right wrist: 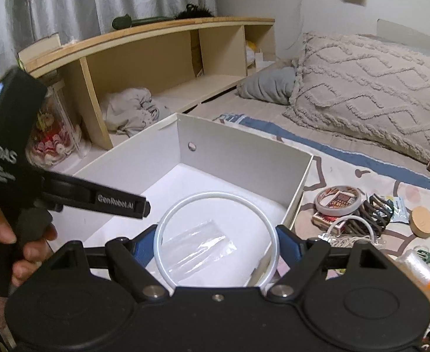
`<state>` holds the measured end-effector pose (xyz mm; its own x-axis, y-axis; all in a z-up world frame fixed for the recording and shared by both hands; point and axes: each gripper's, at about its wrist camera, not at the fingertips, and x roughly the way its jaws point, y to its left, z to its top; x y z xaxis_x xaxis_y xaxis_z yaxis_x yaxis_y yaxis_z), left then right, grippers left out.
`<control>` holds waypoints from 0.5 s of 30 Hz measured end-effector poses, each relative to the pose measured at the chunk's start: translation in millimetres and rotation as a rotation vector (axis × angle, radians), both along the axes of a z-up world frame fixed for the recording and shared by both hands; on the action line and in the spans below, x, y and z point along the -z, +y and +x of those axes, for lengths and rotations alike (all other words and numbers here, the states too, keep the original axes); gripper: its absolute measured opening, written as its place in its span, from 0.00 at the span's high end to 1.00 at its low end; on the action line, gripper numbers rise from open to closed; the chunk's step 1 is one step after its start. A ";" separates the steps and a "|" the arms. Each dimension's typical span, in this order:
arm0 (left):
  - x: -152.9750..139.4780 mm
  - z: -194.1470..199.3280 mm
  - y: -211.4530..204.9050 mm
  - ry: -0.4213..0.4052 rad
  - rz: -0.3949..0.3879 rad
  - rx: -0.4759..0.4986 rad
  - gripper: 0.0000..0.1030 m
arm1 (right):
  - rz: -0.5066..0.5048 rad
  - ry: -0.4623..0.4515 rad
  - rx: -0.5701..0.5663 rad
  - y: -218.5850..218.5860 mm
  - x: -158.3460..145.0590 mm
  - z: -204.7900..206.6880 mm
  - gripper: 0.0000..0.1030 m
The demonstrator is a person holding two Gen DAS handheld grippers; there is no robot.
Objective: Organize objects
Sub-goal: 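Open the left gripper to drop the bag while the right gripper releases the ring into the box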
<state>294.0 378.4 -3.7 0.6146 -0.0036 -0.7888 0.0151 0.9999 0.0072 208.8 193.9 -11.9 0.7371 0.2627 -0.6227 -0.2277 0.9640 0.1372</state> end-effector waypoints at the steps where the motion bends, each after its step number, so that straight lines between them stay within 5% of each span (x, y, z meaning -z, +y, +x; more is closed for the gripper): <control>1: -1.8 -1.2 0.6 -0.004 -0.005 -0.001 0.36 | -0.004 0.006 -0.005 2.0 1.1 1.2 0.19; 15: -5.5 -4.3 -4.9 -0.002 0.010 0.025 0.35 | -0.039 0.110 -0.073 28.4 13.1 23.1 0.19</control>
